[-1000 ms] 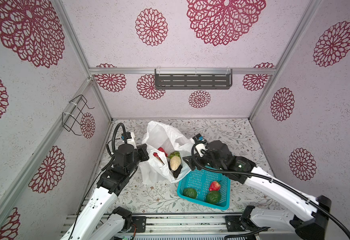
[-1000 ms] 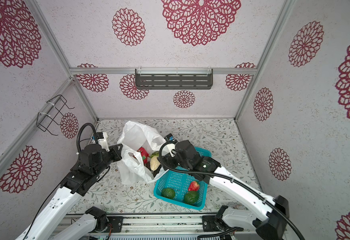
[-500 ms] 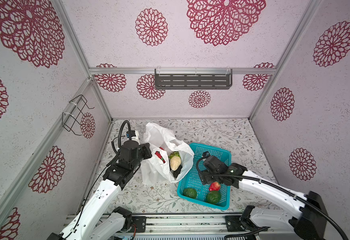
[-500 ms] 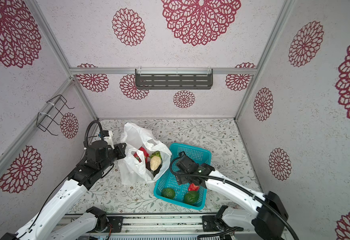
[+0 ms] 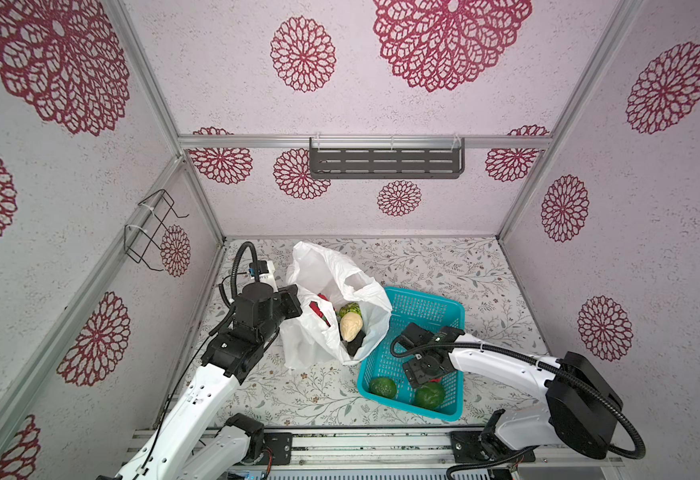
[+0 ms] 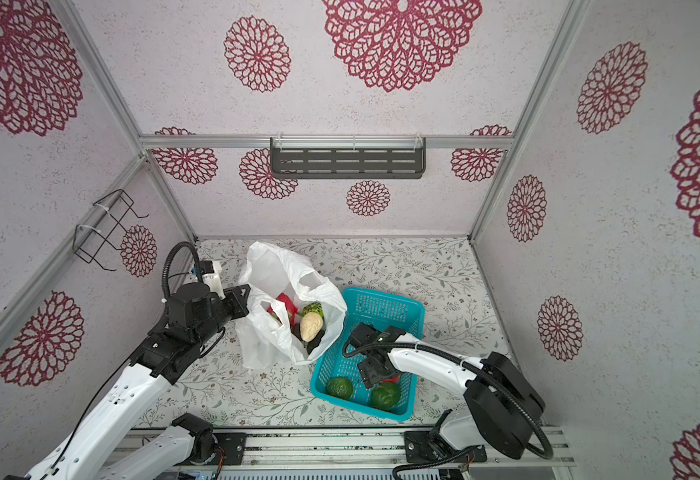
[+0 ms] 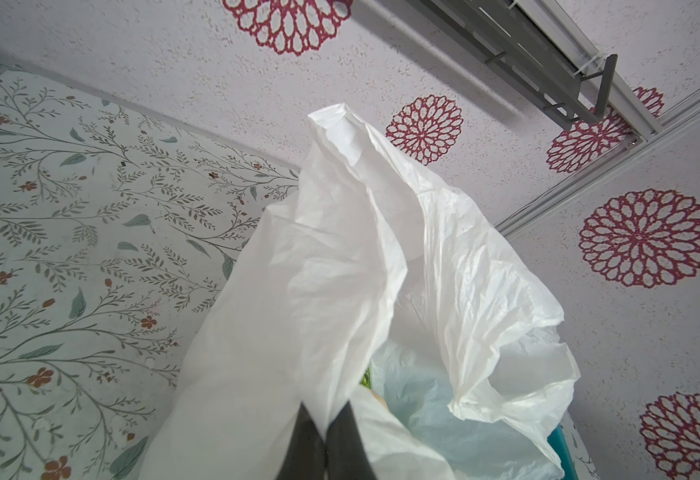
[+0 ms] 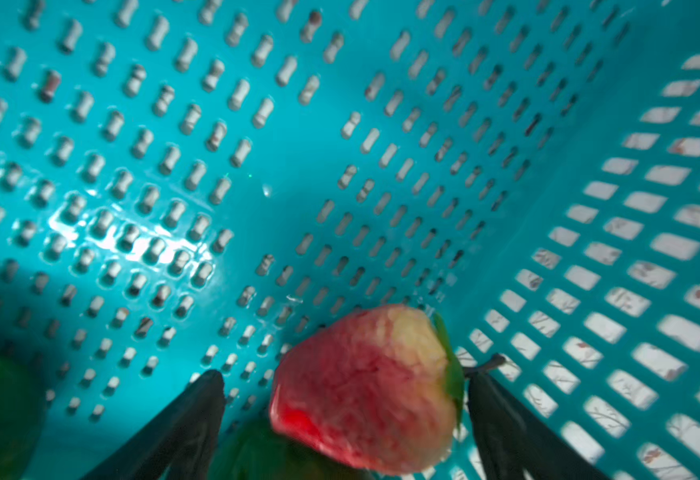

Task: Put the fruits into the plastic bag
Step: 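Lower the right gripper and grasp the red-green fruit in the basket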

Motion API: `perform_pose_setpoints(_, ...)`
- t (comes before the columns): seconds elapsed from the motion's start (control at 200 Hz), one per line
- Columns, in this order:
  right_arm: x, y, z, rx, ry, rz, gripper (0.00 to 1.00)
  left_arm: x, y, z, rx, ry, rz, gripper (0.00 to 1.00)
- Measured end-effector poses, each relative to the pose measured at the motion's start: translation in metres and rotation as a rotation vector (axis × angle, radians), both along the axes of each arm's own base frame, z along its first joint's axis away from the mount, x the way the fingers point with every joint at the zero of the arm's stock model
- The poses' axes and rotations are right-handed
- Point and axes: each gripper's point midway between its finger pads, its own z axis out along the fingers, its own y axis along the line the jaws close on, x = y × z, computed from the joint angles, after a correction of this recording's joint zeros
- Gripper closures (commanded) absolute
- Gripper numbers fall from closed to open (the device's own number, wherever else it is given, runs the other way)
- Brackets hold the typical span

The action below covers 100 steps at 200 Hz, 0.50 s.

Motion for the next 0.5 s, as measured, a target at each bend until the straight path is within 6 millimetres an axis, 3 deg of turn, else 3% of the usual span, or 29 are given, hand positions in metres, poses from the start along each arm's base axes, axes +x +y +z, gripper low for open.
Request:
perform_pose_setpoints(0.24,0.003,0.001,-0.014,0.053,0.055,-0.054,0.48,0.0,0.0,0.0,0.006,-0.001,-0.001,1.0)
perform_pose_setpoints(0.41,0.008,0.003,-0.011,0.064,0.041,-0.053,0.54,0.0,0.001,0.0,0.008,-0.003,0.0,1.0)
perform_pose_setpoints(0.5,0.018,0.013,0.002,0.095,0.004,-0.036,0.55,0.0,0.001,0.001,0.008,-0.004,0.0,1.0)
